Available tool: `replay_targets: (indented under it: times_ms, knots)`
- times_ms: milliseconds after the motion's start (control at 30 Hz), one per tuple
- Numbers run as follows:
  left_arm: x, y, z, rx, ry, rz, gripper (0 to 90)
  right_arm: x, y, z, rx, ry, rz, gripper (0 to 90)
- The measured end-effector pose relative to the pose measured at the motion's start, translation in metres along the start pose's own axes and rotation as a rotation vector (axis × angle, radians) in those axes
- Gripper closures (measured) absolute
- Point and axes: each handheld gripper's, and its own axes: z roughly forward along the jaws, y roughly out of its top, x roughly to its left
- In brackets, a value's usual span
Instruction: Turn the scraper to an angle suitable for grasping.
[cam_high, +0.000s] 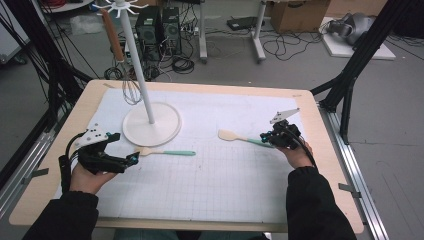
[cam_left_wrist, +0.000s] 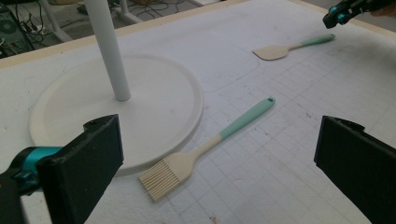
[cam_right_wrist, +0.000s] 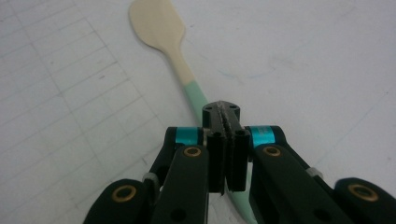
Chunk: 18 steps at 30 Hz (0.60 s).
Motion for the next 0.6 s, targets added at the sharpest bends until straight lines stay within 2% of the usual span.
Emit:
replay_targets:
  times_ms: [300, 400, 600]
  knots:
    - [-0.001, -0.001, 0.001, -0.001, -0.008, 0.000, 1.7, -0.010, -0.005, 0.012, 0.038, -0.023, 0.033, 88.7]
    - [-0.001, -0.001, 0.001, 0.003, -0.010, 0.005, 1.7, -0.011, -0.006, 0.013, 0.044, -0.039, 0.027, 89.1]
    - [-0.002, 0.000, 0.000, -0.011, -0.001, 0.017, 1.8, -0.014, -0.009, 0.016, 0.064, -0.044, 0.026, 89.2]
